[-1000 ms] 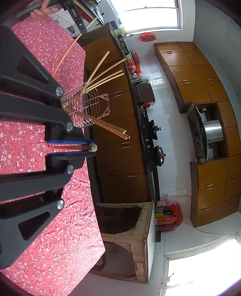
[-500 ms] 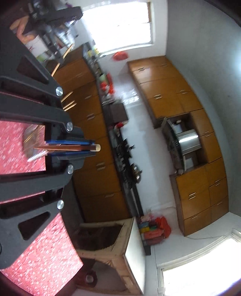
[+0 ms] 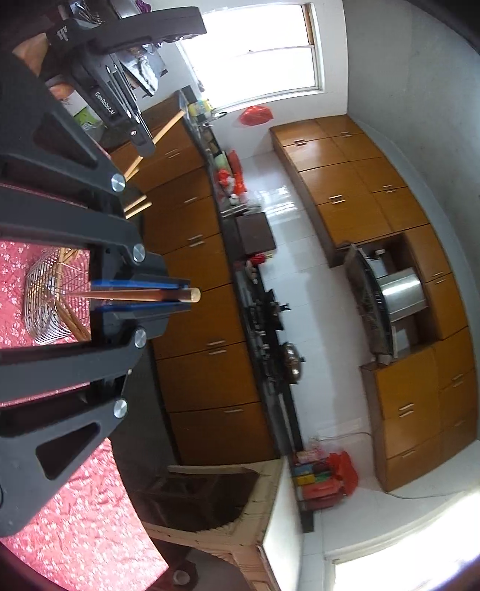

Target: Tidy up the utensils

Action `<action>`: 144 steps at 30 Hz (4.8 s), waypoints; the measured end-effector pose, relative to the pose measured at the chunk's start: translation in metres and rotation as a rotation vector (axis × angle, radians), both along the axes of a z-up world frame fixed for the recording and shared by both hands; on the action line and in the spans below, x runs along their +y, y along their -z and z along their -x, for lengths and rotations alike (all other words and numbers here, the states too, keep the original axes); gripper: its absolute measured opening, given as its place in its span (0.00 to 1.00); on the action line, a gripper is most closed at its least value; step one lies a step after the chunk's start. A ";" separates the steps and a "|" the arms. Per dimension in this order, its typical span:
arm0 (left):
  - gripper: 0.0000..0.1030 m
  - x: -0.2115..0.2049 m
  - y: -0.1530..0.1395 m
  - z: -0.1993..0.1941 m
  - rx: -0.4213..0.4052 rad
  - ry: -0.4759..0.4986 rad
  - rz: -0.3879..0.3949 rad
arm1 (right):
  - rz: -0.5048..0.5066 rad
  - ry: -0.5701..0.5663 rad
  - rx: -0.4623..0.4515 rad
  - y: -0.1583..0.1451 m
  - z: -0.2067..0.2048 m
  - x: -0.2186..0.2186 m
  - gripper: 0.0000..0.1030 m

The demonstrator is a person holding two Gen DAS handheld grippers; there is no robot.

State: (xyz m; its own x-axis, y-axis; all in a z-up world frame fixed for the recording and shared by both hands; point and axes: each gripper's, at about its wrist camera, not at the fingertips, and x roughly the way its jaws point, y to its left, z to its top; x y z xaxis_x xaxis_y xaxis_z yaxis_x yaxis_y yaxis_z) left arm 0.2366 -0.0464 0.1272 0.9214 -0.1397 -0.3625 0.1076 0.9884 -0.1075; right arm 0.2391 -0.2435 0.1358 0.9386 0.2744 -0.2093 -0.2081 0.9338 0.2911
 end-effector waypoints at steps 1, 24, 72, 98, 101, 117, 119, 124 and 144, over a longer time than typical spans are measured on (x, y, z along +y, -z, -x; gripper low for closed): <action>0.07 0.001 0.005 -0.005 0.017 0.006 0.006 | -0.003 -0.005 0.016 0.006 -0.007 0.002 0.07; 0.35 0.014 0.028 -0.027 0.139 0.001 0.021 | -0.062 0.053 0.173 0.055 -0.055 -0.008 0.37; 0.98 0.059 0.084 0.135 0.025 -0.127 -0.134 | 0.261 0.150 0.037 0.095 0.160 0.049 0.96; 0.98 0.056 0.120 0.187 -0.106 -0.108 -0.131 | 0.302 0.177 -0.049 0.143 0.198 0.077 0.96; 0.98 0.055 0.124 0.185 -0.098 -0.111 -0.131 | 0.303 0.176 -0.046 0.147 0.197 0.078 0.96; 0.98 0.053 0.129 0.184 -0.088 -0.113 -0.120 | 0.296 0.168 -0.051 0.153 0.196 0.077 0.96; 0.98 0.053 0.130 0.185 -0.087 -0.112 -0.118 | 0.294 0.169 -0.050 0.154 0.195 0.076 0.96; 0.98 0.051 0.131 0.185 -0.086 -0.111 -0.116 | 0.289 0.173 -0.048 0.154 0.195 0.074 0.96; 0.98 0.048 0.129 0.186 -0.089 -0.105 -0.121 | 0.267 0.176 -0.034 0.158 0.194 0.069 0.96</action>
State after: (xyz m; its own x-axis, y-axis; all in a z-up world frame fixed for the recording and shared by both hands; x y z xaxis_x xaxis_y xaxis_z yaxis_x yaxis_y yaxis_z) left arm 0.0508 0.0014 -0.0017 0.9580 -0.0015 -0.2868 0.0070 0.9998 0.0182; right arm 0.0455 -0.1746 -0.0218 0.9744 0.0472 -0.2198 -0.0425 0.9987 0.0264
